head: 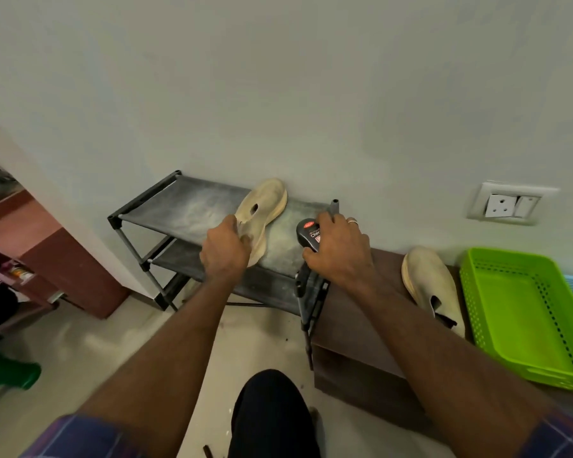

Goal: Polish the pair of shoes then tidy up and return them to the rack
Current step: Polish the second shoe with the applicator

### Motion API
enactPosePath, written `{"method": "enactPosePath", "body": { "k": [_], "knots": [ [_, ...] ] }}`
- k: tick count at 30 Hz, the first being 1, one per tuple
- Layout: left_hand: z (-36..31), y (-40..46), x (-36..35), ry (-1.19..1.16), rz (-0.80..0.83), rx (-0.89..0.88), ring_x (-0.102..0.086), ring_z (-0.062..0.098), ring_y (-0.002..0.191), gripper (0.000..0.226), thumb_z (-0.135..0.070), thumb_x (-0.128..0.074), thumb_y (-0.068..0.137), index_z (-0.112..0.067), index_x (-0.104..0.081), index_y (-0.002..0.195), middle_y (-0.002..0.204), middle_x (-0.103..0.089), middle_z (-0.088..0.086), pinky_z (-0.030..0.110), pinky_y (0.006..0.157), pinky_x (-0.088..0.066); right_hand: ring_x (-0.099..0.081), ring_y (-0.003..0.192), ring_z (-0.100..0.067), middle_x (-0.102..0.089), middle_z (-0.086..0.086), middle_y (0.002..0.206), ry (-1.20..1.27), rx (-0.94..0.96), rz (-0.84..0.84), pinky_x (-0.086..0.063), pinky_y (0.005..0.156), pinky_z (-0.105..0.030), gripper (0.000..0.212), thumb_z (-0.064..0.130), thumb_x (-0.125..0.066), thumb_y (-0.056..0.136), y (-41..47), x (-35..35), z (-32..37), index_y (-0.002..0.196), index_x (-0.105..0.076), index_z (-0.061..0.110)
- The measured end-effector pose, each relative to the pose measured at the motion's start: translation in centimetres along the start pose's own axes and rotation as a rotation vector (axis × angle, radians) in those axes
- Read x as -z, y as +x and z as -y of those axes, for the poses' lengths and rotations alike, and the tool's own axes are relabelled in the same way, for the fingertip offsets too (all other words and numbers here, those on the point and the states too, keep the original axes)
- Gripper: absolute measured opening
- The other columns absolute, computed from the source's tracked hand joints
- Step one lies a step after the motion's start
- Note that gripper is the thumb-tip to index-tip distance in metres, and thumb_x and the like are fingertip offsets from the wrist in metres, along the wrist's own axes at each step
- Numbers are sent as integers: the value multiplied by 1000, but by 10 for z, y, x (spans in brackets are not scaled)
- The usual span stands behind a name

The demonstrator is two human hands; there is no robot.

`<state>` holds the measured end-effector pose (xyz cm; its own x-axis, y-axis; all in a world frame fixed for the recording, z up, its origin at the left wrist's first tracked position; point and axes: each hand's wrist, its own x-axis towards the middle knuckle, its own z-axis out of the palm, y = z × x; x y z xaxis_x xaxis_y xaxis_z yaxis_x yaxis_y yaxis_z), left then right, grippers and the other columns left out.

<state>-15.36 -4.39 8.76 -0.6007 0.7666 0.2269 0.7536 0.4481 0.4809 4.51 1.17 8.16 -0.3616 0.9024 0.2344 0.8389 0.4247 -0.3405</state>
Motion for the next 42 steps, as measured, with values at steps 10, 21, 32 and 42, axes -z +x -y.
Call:
{"method": "enactPosePath", "body": {
  "k": [10,21,32,42],
  "knots": [
    [-112,-99,-22,-492,-22,-108,-59,26,72,31,-36,-65,90,-9,-56,79,76,-63,6,34,62,-44,-59,101,-34,-63,-13,109,363,-432,-360,-38,76,-32,51,42,-71,78,-42,40,-89,119,-52,17],
    [-94,-194,-129,-498,386,102,-61,21,92,29,-37,-62,95,-9,-67,101,98,-69,5,28,71,-36,-63,100,-25,-65,-6,111,294,-401,-158,-46,76,-29,52,50,-69,81,-143,3,-161,125,-52,28],
    [-46,-183,-170,-637,646,65,-72,24,87,34,-61,-61,76,-29,-69,88,85,-73,0,53,74,-61,-59,109,-23,-60,-5,123,230,-259,-123,-46,85,-30,57,48,-68,86,-171,-17,-139,135,-50,27],
    [-43,-172,-147,-757,626,111,-52,13,132,66,-17,-58,99,-25,-27,157,150,-50,-1,38,110,-45,-60,97,-21,-62,-2,111,101,-156,-78,-50,80,-34,62,49,-74,78,-173,-35,-102,132,-54,28]
  ]
}}
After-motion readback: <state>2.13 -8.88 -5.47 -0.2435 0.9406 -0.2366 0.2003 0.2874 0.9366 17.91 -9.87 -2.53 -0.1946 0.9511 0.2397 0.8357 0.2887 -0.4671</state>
